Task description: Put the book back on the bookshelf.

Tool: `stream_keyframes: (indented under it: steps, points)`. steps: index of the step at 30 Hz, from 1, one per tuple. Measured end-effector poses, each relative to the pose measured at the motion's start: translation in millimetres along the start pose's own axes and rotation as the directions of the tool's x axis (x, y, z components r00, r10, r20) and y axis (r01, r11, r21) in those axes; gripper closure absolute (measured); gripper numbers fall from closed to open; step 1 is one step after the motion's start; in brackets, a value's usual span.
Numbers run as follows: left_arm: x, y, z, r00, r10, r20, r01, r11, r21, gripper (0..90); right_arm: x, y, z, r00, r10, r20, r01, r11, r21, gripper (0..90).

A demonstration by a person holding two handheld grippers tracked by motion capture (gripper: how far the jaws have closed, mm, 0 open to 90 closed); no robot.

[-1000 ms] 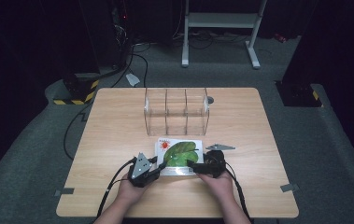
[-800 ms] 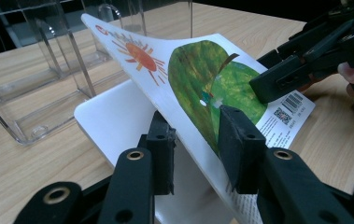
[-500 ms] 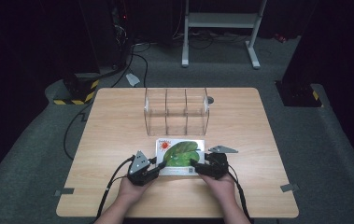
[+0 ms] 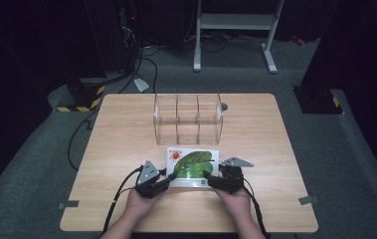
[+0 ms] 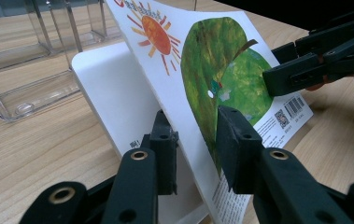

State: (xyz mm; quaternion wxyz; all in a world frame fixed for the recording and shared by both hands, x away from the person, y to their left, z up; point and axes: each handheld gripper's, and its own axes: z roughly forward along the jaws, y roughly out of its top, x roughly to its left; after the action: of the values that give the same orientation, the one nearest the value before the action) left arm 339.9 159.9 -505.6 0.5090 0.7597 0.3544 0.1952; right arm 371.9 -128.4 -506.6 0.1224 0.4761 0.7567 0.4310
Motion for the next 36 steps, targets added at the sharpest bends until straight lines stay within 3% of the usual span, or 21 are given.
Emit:
stream_keyframes:
  steps: [11, 36]
  points:
    - [1.9, 0.4, -1.6, 0.9999, 0.008, -0.012, -0.008, 1.0000, 0.005, 69.1, 4.4, 0.0, -6.8, 0.9990, -0.040, 0.020, 0.041, 0.998, -0.038, 35.0]
    - [1.6, -4.8, 4.0, 0.9981, 0.043, -0.044, -0.040, 0.9973, 0.061, 70.8, 11.0, 1.8, -22.9, 0.9962, -0.077, 0.040, 0.081, 0.990, -0.116, 37.0]
